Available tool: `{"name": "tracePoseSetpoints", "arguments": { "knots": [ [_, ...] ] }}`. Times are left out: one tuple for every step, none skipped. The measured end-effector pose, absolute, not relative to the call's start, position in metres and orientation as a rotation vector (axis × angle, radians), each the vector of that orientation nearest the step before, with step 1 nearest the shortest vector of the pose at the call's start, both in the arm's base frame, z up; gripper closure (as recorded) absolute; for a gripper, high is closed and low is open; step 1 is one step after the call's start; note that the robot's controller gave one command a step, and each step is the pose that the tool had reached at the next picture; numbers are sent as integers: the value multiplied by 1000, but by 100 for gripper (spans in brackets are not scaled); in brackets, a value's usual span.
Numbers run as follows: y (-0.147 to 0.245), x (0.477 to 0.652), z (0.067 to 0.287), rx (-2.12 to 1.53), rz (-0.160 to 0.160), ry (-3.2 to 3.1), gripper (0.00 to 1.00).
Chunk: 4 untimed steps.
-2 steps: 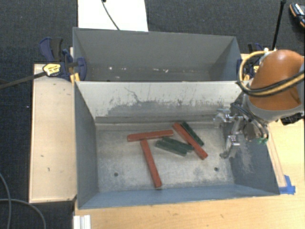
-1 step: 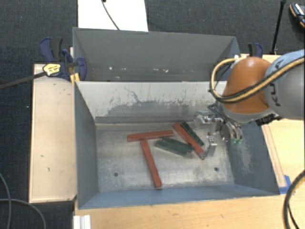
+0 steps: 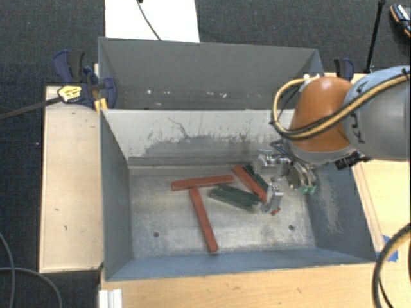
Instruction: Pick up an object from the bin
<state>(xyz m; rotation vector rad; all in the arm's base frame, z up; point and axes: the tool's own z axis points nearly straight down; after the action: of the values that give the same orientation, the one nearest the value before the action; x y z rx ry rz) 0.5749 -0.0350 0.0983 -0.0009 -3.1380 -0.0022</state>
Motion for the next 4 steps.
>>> {"name": "tracePoseSetpoints", "arguments": {
  "knots": [
    [1,574,118,-269,-1,-3135,0],
    [5,578,78,-128,-1,-3143,0],
    [16,569,75,-440,-3,-3126,100],
    [16,569,75,-439,-3,-3126,100]
  ]
}}
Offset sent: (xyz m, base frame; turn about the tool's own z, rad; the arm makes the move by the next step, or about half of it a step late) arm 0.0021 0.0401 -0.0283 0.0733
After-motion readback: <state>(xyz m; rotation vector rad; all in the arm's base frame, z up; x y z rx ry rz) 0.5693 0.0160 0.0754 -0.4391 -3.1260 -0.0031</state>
